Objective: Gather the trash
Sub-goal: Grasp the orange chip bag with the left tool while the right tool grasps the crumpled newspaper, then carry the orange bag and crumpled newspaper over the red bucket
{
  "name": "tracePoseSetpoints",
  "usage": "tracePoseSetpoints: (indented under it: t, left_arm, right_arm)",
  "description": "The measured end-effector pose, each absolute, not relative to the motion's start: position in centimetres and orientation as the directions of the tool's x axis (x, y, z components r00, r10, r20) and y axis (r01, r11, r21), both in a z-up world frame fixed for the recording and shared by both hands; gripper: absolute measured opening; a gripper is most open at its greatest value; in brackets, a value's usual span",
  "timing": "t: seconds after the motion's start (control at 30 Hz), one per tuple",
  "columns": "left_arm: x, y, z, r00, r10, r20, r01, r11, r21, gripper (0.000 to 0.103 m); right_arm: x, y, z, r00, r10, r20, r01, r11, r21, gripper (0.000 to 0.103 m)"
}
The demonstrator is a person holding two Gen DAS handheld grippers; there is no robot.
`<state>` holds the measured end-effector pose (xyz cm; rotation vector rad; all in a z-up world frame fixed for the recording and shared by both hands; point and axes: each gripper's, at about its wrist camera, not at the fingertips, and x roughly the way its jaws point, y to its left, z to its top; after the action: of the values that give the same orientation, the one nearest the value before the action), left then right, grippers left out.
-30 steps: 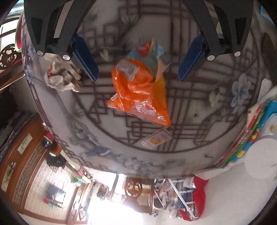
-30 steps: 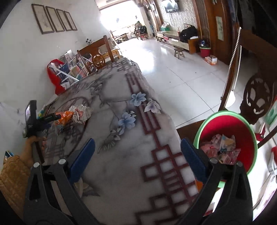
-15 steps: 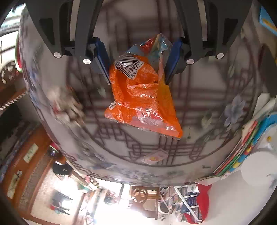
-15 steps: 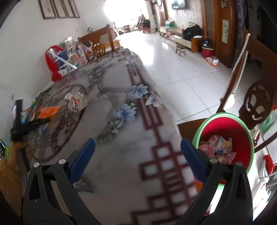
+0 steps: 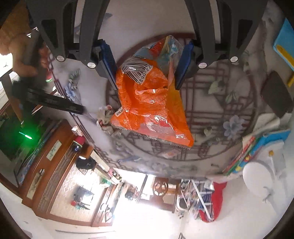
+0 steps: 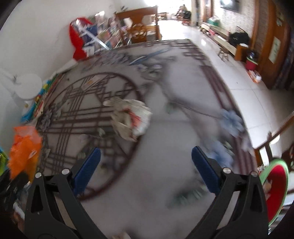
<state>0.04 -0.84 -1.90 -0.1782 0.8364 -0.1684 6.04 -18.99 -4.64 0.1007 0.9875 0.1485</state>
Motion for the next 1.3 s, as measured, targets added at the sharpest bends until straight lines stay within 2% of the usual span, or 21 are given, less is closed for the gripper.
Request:
tracePoseSetpoints:
  t: [0.1, 0.23, 0.37, 0.6, 0.7, 0.77, 0.87, 0.97, 1.3]
  left_arm:
    - [0.1, -0.1, -1.7, 0.664, -0.236, -0.709, 0.064, 0.963, -0.261, 0.058]
    - [0.2, 0.5, -1.6, 0.668, -0.251, -0.701, 0.053, 0.955, -0.292, 0.058]
    - [0.1, 0.6, -1.0, 0.685, -0.258, -0.682, 0.061, 0.952, -0.298, 0.059]
    - [0.5, 1.2, -1.4, 0.677, -0.247, -0.693, 0.037, 0.952, -0.304, 0.061]
    - [0.6, 1.3, -1.5, 0.673, -0.258, -0.694, 0.039, 0.948, -0.315, 0.061]
    - [0.7, 1.3, -1.5, 0.673, -0.259, -0.693, 0.04, 0.948, -0.315, 0.061]
    - [0.7, 1.3, -1.5, 0.671, -0.259, -0.695, 0.037, 0.948, -0.317, 0.061]
    - [0.7, 1.4, -1.6, 0.671, -0.255, -0.696, 0.03, 0.947, -0.319, 0.062]
    - [0.8, 1.7, -1.9, 0.672, -0.231, -0.704, 0.014, 0.954, -0.3, 0.062]
  right_arm:
    - [8.6, -16.7, -5.1, 0.527, 0.139, -0.838, -0.08, 0.99, 0.114, 0.098]
    - [12.2, -16.4, -6.1, 0.49, 0.15, -0.859, 0.031, 0.981, 0.189, 0.098]
    - [13.9, -16.2, -7.7, 0.441, 0.136, -0.887, 0.104, 0.974, 0.201, 0.098]
    - [14.9, -15.0, -8.7, 0.423, 0.063, -0.904, 0.089, 0.99, 0.111, 0.097]
    - [14.9, -14.3, -8.7, 0.417, 0.041, -0.908, 0.049, 0.996, 0.068, 0.082]
    - [14.9, -13.9, -8.8, 0.404, 0.041, -0.914, 0.021, 0.998, 0.054, 0.063]
    - [14.6, -13.3, -8.8, 0.399, 0.041, -0.916, -0.016, 0.999, 0.038, 0.054]
    - [13.5, -13.0, -8.4, 0.404, 0.048, -0.913, -0.052, 0.998, 0.029, 0.051]
    - [9.1, -14.6, -7.0, 0.418, 0.078, -0.905, -0.105, 0.994, 0.038, 0.051]
